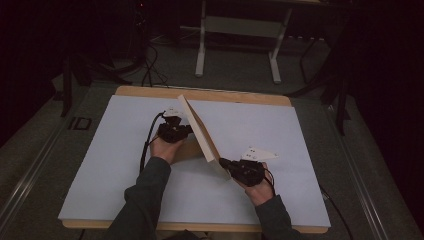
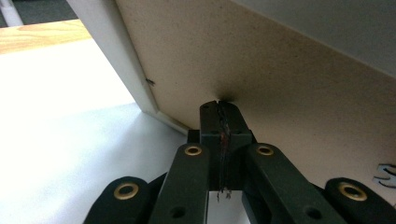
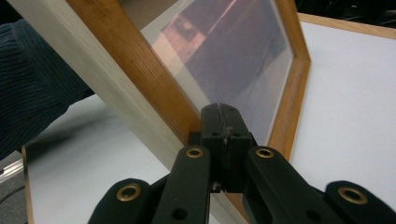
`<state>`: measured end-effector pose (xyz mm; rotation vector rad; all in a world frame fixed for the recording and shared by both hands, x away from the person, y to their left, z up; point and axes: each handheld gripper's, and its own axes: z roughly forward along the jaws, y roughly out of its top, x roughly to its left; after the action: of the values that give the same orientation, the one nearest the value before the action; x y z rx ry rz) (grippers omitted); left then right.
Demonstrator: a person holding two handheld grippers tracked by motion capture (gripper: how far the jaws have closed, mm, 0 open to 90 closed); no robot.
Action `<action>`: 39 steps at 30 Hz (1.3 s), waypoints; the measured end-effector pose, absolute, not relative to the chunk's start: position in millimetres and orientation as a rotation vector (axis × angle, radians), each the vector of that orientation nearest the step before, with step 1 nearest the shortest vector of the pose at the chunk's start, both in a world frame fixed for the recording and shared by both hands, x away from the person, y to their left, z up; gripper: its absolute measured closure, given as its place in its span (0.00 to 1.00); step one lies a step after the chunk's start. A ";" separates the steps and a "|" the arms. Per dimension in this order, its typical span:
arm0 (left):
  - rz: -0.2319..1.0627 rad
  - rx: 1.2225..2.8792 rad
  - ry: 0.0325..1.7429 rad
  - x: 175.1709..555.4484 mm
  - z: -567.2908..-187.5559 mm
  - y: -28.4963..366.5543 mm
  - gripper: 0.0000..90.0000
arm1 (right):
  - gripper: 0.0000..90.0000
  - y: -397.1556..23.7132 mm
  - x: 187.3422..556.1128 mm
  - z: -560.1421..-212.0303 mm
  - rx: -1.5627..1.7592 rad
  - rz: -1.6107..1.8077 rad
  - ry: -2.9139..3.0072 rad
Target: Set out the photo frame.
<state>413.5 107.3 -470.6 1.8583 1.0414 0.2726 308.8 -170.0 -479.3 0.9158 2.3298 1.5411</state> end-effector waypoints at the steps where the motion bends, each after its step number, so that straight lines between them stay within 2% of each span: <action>1: 0.271 1.862 1.038 414.4 -470.4 106.7 1.00 | 1.00 -168.9 308.7 -479.4 0.910 1.545 2.331; 39: 0.219 1.907 0.930 438.1 -469.5 95.6 1.00 | 1.00 -147.0 305.6 -480.4 0.863 1.559 2.369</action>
<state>438.1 95.6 -469.5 1.9066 0.9302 0.2194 305.6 -147.0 -480.4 0.8633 2.3689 1.5587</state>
